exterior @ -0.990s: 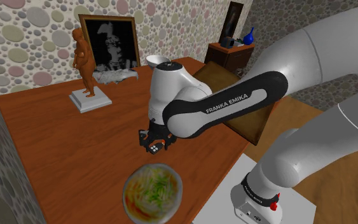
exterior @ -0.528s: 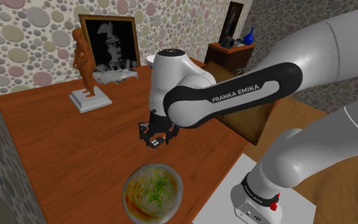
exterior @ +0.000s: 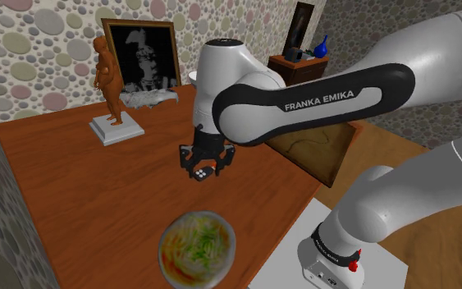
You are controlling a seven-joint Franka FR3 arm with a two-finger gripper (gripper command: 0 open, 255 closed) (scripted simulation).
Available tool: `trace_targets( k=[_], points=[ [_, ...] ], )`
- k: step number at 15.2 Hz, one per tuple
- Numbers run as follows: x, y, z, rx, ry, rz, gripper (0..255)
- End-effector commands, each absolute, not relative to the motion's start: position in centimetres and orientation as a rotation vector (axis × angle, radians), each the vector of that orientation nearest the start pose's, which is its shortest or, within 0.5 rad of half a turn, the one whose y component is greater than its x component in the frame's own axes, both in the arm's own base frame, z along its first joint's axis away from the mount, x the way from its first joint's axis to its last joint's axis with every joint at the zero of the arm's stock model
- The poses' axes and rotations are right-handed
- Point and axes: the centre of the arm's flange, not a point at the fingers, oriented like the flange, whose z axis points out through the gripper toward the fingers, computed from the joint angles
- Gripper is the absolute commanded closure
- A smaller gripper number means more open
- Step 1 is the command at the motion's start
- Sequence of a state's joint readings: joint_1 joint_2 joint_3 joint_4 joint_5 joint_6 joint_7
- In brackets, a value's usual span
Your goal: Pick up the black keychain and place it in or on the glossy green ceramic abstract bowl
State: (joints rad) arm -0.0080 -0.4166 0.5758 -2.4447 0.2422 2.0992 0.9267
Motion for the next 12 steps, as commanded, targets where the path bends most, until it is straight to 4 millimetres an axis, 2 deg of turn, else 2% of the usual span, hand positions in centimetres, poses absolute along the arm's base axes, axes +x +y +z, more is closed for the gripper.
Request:
trace_targets(
  k=[1,12],
  points=[
    [35.6,24.6,44.0,-3.031,0.803,-0.039,255],
    [35.6,24.6,49.8,-3.031,0.803,-0.039,255]
  ],
)
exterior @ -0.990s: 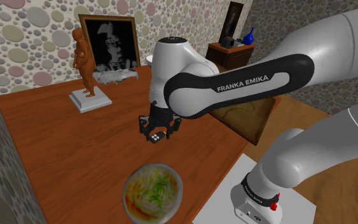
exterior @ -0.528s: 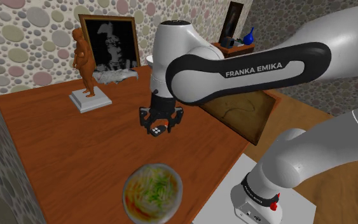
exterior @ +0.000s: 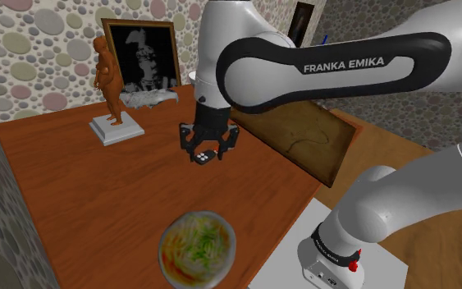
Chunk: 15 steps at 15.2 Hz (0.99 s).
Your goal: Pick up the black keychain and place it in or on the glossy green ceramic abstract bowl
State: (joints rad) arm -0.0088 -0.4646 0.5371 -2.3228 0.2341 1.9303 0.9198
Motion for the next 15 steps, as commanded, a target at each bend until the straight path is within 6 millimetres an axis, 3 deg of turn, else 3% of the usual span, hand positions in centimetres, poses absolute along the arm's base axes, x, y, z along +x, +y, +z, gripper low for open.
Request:
trace_targets(
  k=[1,3,15],
  points=[
    [35.6,24.6,50.3,-3.031,0.803,-0.039,255],
    [35.6,24.6,51.2,-3.031,0.803,-0.039,255],
    [25.2,36.5,52.2,-3.031,0.803,-0.039,255]
  ],
)
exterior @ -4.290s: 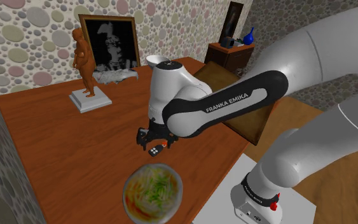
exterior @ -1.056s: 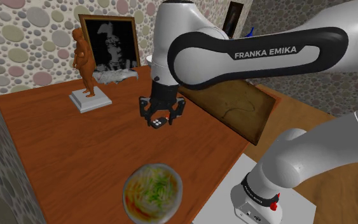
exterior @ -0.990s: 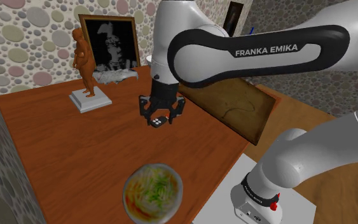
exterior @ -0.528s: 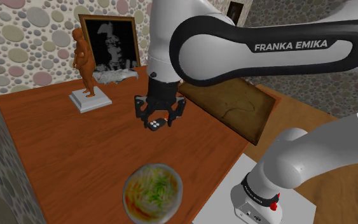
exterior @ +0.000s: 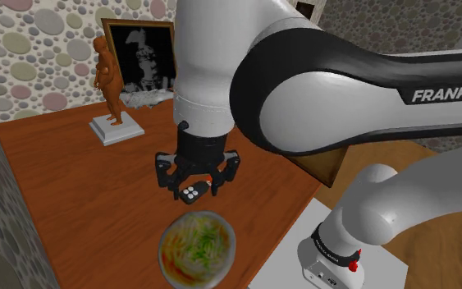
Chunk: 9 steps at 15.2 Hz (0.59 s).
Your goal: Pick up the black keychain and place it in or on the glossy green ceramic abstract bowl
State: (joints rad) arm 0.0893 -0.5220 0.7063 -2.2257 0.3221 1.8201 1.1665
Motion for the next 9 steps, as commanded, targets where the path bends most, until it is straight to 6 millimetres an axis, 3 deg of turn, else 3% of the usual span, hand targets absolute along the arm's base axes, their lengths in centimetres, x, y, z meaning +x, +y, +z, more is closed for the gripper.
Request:
trace_targets(
  k=[1,5,9],
  points=[
    [24.3,37.5,52.3,-3.031,0.803,-0.039,255],
    [20.8,41.5,52.6,-3.031,0.803,-0.039,255],
    [20.8,41.5,50.5,-3.031,0.803,-0.039,255]
  ],
)
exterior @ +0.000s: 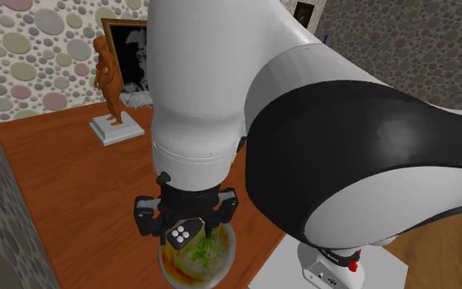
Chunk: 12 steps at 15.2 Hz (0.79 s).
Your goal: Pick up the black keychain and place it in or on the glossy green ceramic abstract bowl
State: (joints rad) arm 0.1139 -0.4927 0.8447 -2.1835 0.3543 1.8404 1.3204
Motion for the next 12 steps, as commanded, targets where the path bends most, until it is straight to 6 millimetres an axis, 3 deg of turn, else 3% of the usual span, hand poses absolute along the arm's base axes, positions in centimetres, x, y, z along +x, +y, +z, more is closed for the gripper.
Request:
trace_targets(
  k=[1,12],
  points=[
    [20.8,41.5,50.0,-3.031,0.803,-0.039,255],
    [20.8,41.5,44.2,-3.031,0.803,-0.039,255]
  ],
)
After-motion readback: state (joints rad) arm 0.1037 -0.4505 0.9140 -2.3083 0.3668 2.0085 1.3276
